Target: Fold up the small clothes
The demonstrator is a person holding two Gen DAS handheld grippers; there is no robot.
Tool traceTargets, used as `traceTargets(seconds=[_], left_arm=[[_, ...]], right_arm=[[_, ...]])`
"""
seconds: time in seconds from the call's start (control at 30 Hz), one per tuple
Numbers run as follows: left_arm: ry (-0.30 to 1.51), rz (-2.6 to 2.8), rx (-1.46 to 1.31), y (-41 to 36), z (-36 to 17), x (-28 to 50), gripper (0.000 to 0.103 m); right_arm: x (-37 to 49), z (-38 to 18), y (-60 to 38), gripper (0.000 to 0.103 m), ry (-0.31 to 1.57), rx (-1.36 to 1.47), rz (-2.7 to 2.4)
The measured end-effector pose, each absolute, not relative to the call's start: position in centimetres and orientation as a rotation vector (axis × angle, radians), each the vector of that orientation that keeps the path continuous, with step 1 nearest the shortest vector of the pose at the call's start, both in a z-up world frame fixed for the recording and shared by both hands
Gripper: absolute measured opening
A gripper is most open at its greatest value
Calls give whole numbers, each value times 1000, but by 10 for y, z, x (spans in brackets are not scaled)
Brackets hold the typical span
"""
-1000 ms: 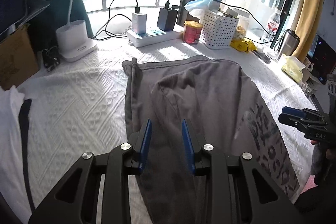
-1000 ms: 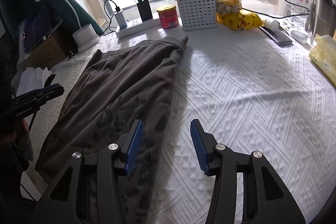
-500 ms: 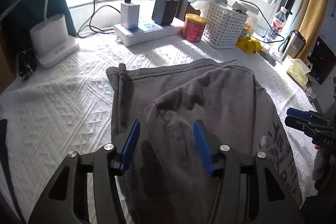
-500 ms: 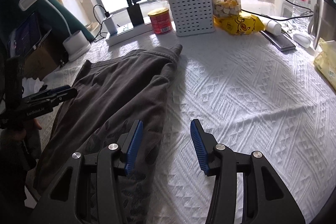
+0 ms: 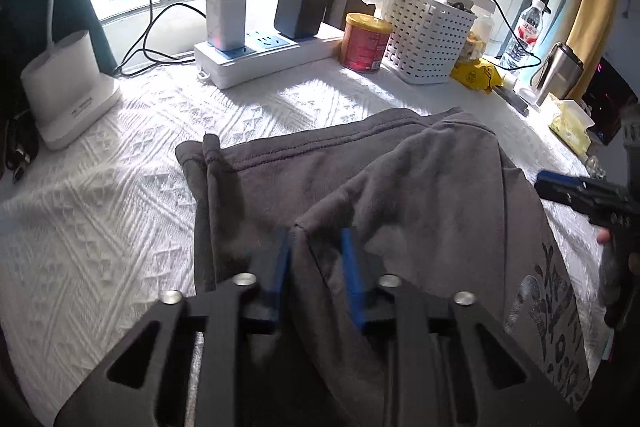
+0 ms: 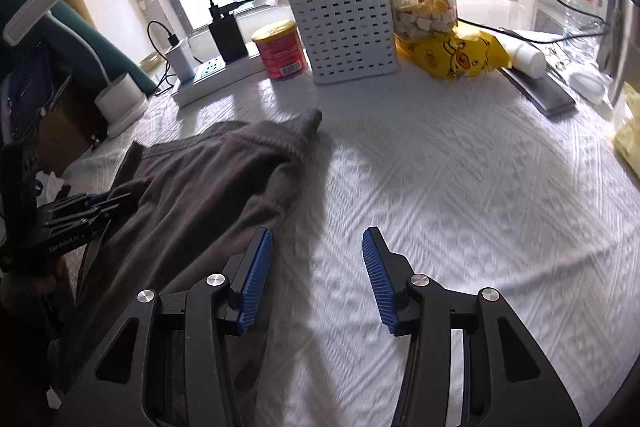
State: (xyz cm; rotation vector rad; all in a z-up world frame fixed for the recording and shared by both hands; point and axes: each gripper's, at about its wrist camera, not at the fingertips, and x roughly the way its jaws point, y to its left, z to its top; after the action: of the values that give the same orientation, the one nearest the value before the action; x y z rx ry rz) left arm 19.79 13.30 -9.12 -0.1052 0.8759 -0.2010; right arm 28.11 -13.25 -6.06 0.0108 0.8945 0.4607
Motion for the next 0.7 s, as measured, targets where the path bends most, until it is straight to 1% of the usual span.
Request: traceTargets(seconds=[0.03, 0.1, 0.33, 0.37, 0.43, 0.5, 0.53, 0.57, 0.63, 0.7], left_arm=[[875, -201, -104, 133, -91, 199, 12], [877, -201, -111, 135, -89, 199, 9], [849, -174, -136, 143, -69, 194, 6], [842, -169, -145, 145, -66, 193, 6], [817, -161, -163, 150, -55, 193, 6], [802, -161, -168, 153, -47, 194, 6], [797, -162, -166, 152, -44, 196, 6], [791, -160, -157, 152, -41, 198, 6], [782, -156, -138, 151, -36, 199, 6], [777, -151, -130, 153, -34, 201, 6]], right_arm=[[287, -60, -131, 50, 892, 10, 466], [299, -60, -127, 50, 883, 13, 493], [339, -68, -110, 49, 892, 30, 562], [343, -69, -110, 40, 896, 43, 578], [352, -72, -106, 28, 915, 68, 631], [356, -74, -100, 25, 926, 61, 645], [357, -73, -98, 20, 925, 56, 658], [358, -72, -96, 18, 916, 60, 667], [359, -67, -93, 16, 906, 60, 677], [360, -60, -90, 16, 883, 51, 685]])
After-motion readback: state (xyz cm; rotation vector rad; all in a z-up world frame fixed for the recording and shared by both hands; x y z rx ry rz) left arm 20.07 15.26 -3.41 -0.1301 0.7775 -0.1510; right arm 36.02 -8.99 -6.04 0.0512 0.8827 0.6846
